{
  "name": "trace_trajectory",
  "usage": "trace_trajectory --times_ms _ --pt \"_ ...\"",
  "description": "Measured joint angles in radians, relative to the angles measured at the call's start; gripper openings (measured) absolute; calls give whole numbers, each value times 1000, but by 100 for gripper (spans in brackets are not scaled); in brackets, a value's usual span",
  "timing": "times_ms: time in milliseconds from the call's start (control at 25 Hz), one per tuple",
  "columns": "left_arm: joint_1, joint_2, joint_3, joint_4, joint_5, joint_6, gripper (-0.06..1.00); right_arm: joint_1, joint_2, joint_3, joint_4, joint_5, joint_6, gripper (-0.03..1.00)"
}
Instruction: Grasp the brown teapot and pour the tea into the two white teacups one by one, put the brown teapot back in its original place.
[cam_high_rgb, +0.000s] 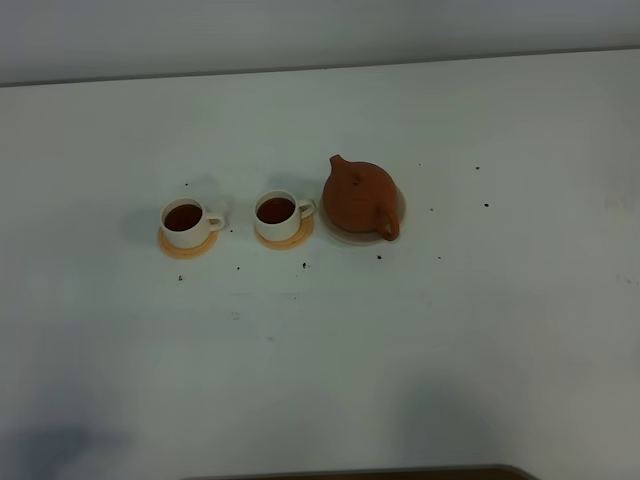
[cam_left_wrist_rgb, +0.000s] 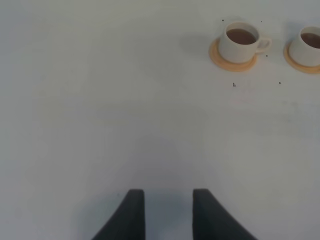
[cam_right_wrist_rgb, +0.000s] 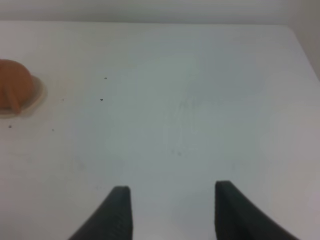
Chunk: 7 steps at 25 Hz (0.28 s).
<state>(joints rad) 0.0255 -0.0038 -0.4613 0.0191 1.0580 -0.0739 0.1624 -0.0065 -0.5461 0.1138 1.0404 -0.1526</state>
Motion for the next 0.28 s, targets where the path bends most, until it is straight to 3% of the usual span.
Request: trace_trajectory --times_ms 280 --pt "0 0 0 0 0 0 28 0 0 0 0 0 0 41"
